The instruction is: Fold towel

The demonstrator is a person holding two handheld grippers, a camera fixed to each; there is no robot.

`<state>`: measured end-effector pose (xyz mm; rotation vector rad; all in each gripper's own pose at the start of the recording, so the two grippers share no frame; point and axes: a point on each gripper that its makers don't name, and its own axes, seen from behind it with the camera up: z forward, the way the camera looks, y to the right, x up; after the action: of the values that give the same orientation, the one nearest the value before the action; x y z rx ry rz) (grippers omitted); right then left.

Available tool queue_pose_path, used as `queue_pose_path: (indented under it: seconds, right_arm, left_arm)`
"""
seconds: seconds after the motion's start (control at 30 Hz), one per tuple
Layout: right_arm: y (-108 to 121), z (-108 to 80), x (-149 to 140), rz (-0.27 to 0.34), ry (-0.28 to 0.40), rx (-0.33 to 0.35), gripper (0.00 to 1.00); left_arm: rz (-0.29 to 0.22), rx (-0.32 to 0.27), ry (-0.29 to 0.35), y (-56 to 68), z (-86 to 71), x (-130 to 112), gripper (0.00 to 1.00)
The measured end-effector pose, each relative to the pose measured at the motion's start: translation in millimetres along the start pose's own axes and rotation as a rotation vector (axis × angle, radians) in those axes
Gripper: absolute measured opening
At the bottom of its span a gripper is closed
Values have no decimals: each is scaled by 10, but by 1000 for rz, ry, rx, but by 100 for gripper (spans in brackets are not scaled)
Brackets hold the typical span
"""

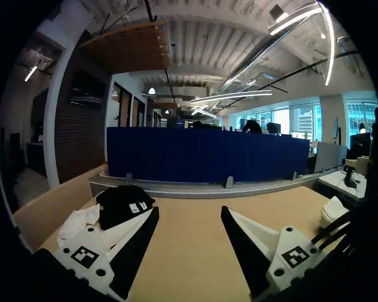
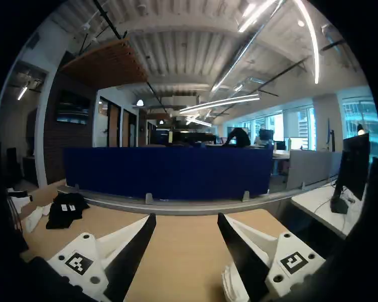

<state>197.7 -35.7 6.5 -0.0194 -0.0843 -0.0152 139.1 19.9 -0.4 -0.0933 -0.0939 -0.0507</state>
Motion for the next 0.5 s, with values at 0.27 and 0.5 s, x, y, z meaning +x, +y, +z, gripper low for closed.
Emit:
queue_pose_path:
  seconds: [0.27, 0.5]
  right_arm:
    - [-123, -10, -190, -52, -6, 8, 95]
    - [-200, -3, -403, -90, -21, 2, 95]
  left_arm:
    - [10, 15, 50, -61, 9, -286, 91]
    - [26, 37, 70, -125, 13, -611, 91]
